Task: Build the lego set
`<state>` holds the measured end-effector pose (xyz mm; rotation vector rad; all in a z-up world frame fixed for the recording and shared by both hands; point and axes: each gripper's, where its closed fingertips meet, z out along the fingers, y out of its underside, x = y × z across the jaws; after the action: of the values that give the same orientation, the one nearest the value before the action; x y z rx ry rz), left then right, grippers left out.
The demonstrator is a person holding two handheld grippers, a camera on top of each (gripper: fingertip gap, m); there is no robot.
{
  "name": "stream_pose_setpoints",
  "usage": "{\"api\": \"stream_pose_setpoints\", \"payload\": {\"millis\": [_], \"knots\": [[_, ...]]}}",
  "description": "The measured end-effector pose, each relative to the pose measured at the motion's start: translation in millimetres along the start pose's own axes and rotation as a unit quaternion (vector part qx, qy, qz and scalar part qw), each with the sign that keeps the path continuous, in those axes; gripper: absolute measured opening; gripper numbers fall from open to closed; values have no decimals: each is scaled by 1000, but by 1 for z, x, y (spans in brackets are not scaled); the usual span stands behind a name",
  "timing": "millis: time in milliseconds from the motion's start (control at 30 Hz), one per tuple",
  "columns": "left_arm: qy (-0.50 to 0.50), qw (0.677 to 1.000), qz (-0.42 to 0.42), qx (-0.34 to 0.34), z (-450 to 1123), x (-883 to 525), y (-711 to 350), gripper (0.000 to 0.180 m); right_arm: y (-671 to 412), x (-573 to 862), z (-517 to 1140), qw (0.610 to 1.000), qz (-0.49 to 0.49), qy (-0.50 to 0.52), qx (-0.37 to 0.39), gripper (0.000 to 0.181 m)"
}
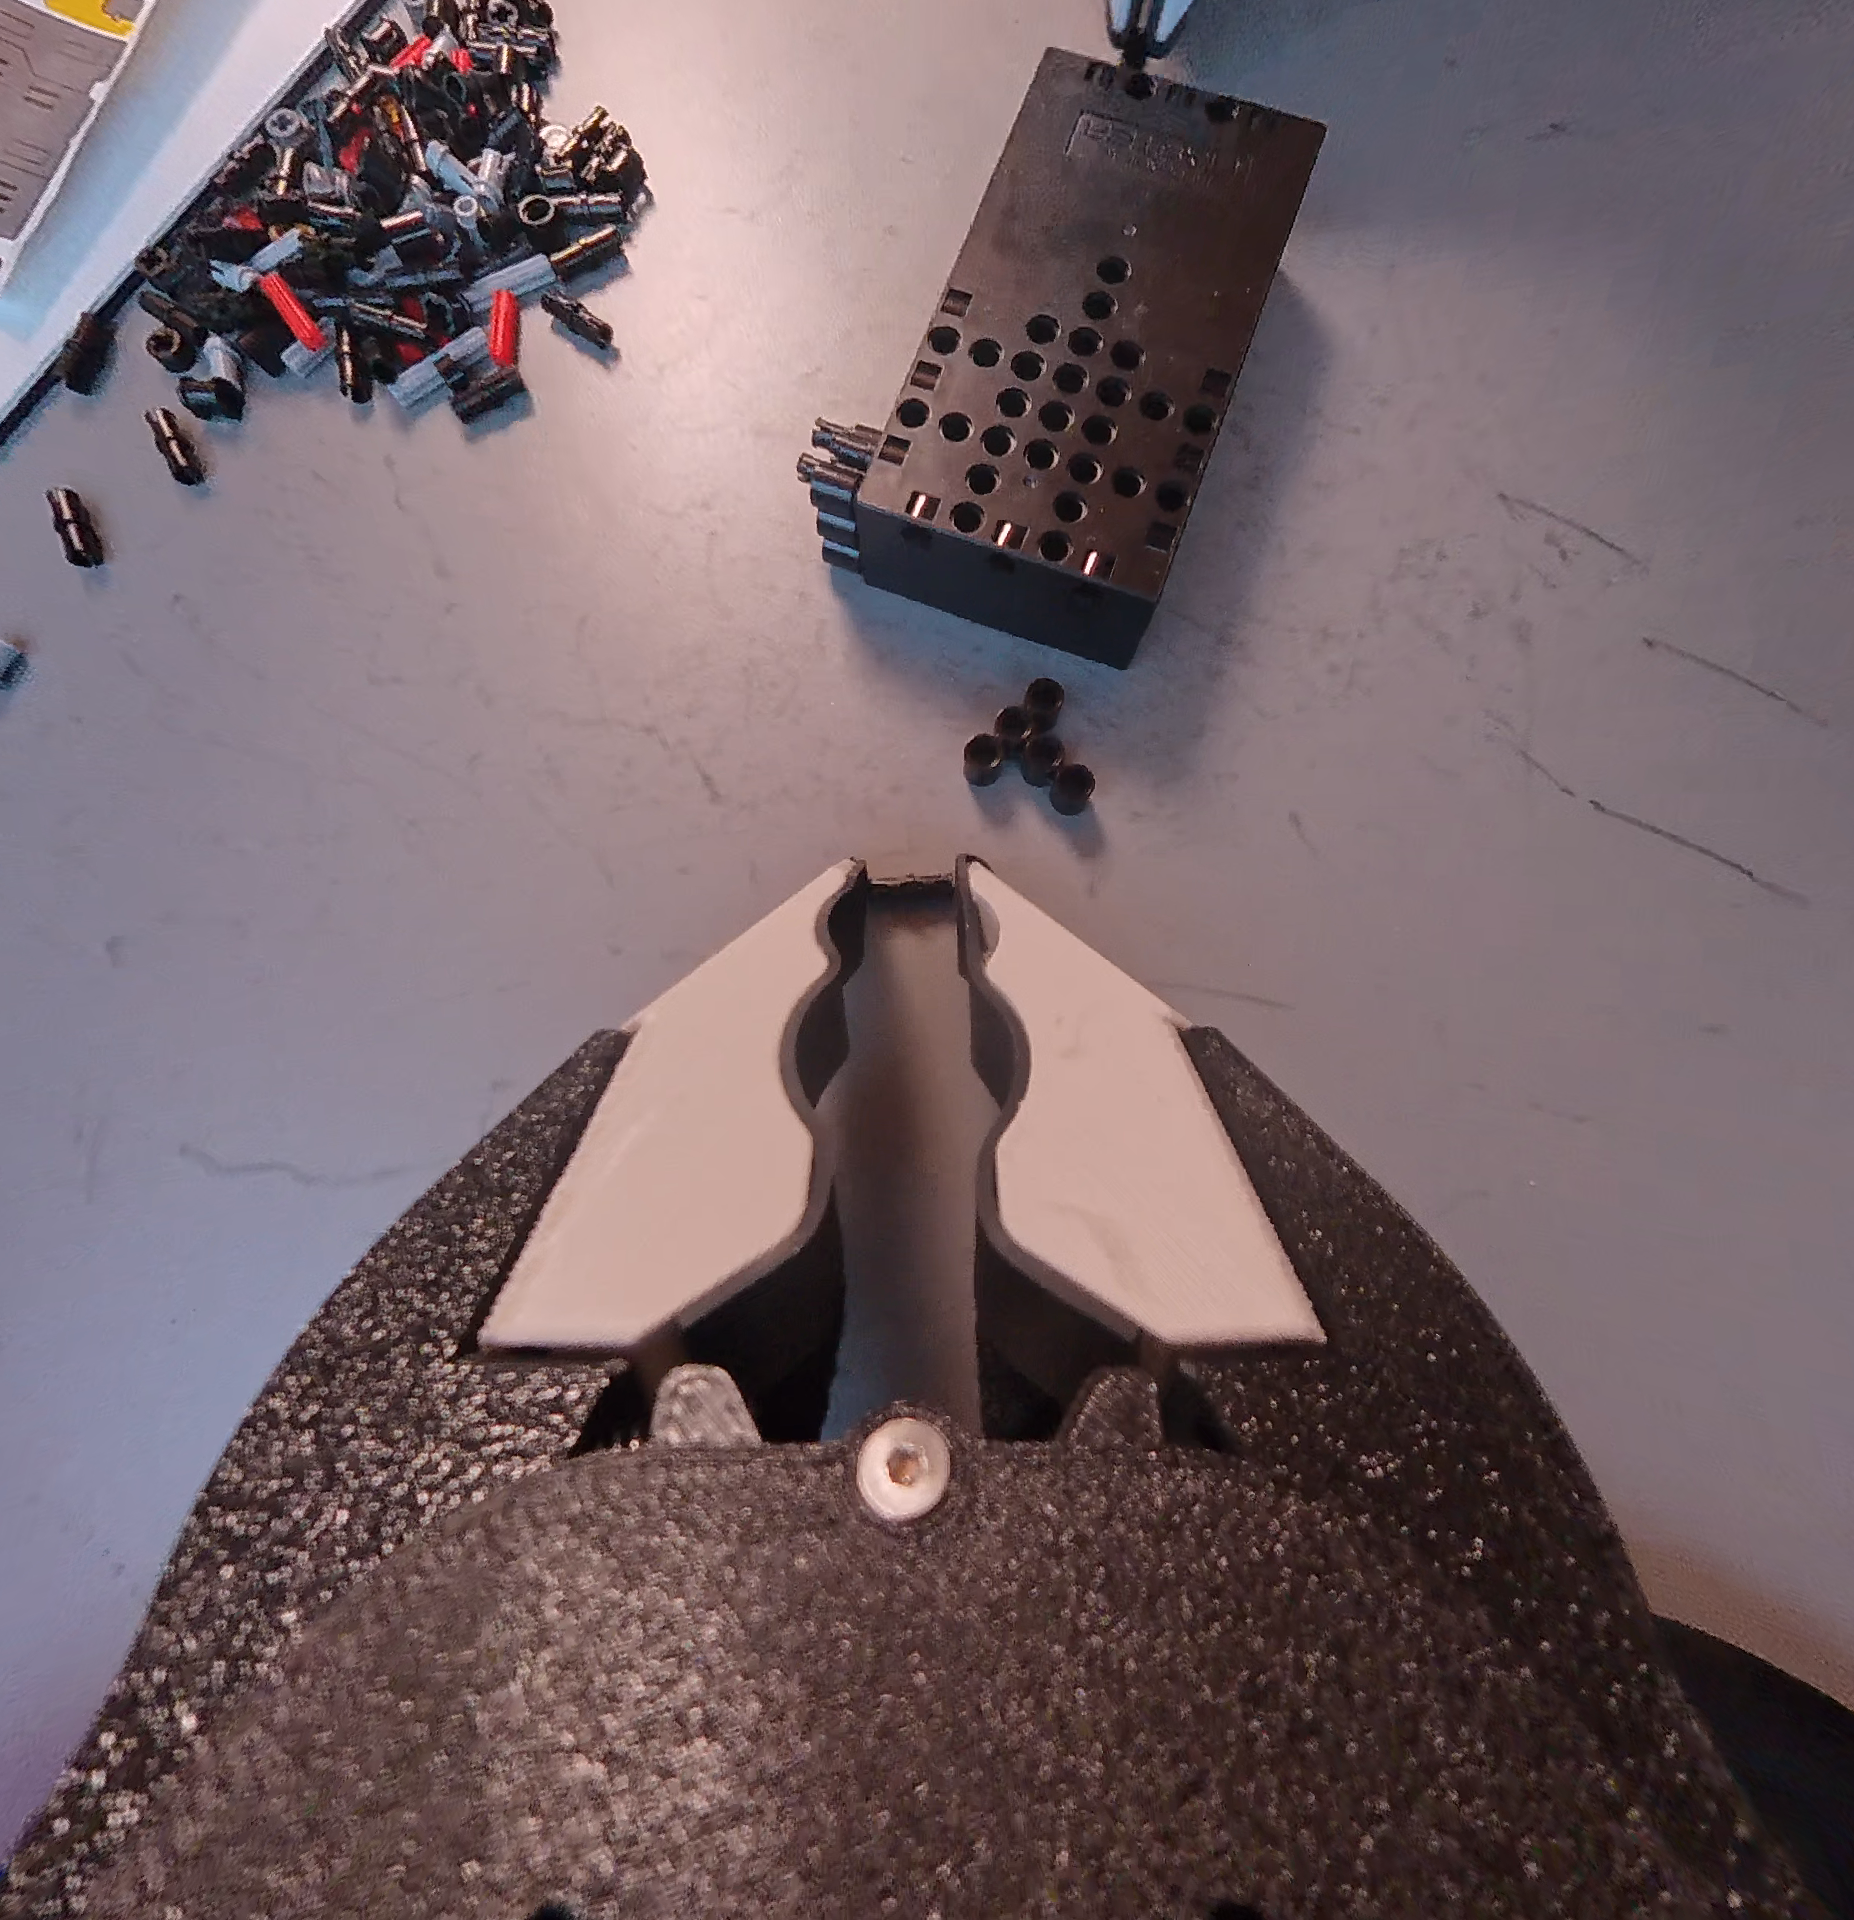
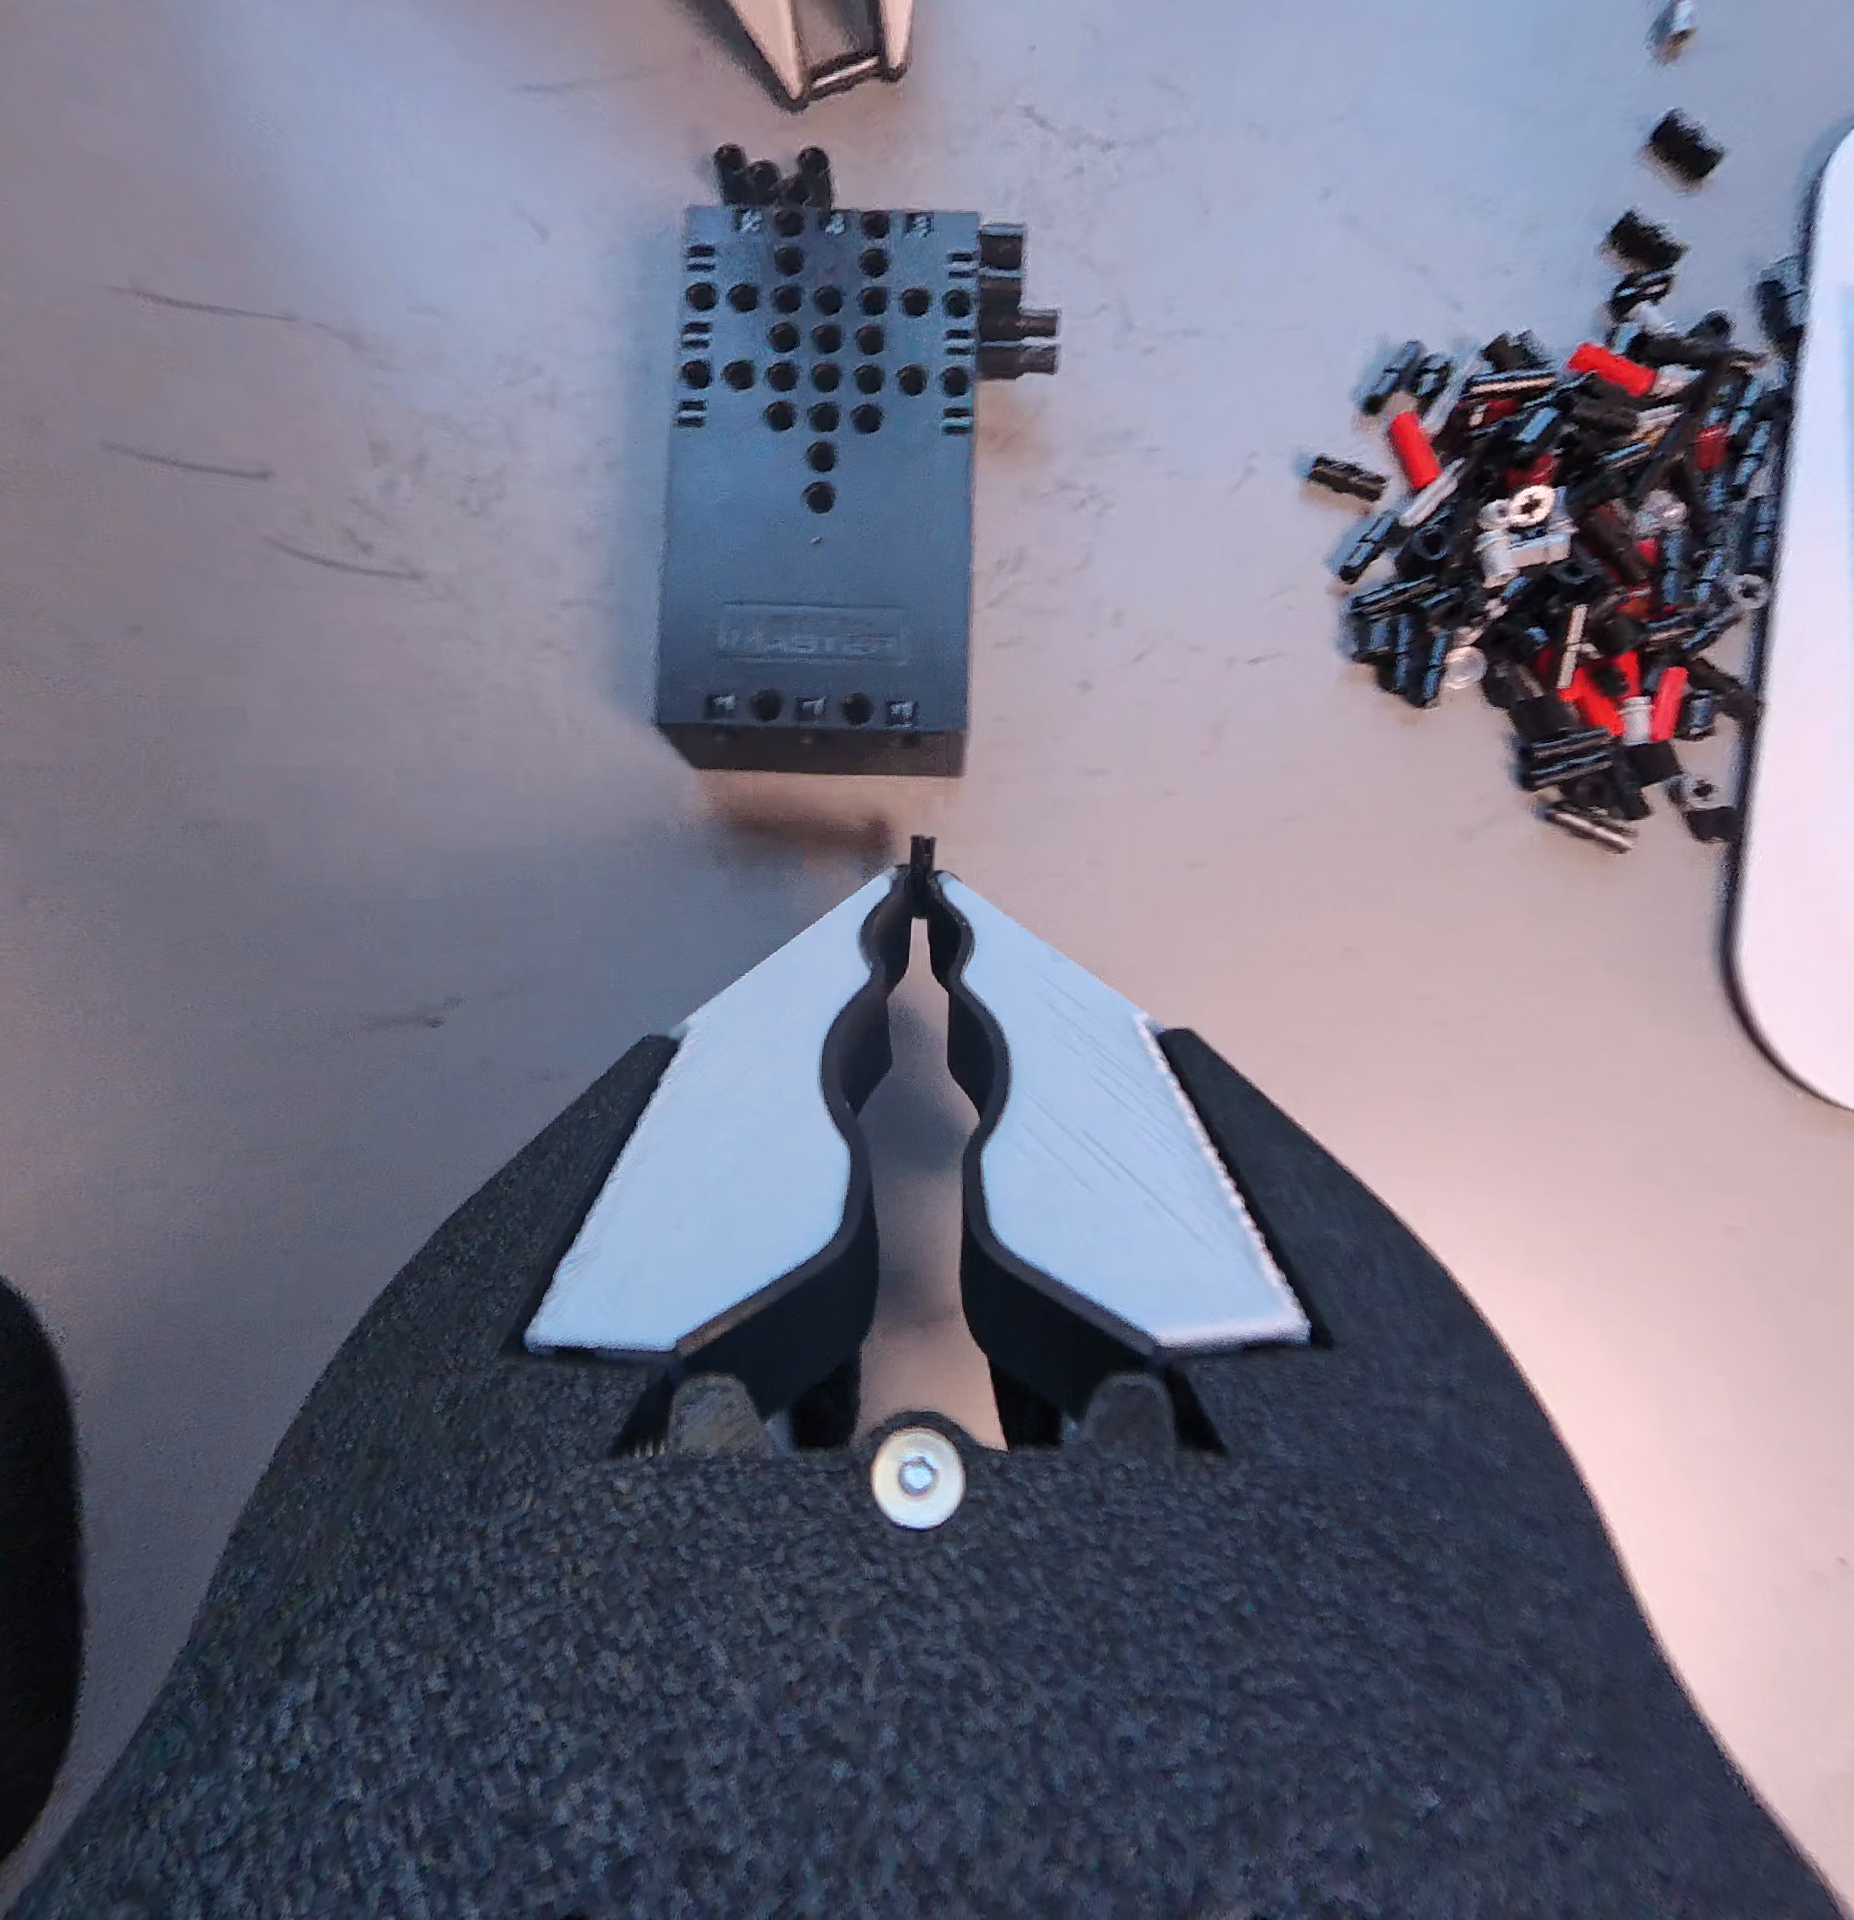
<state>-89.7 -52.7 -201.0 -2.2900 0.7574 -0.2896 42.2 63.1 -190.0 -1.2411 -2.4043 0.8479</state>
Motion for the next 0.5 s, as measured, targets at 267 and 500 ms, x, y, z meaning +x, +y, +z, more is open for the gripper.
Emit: {"api": "stream_pose_setpoints", "payload": {"millis": [267, 500], "knots": [[55, 996, 48, 52, -9, 31, -20, 16, -23, -64, 14, 998, -38, -34, 25, 0], [128, 980, 134, 67, 12, 84, -43, 16, -51, -73, 47, 997, -58, 5, 42, 0]]}}
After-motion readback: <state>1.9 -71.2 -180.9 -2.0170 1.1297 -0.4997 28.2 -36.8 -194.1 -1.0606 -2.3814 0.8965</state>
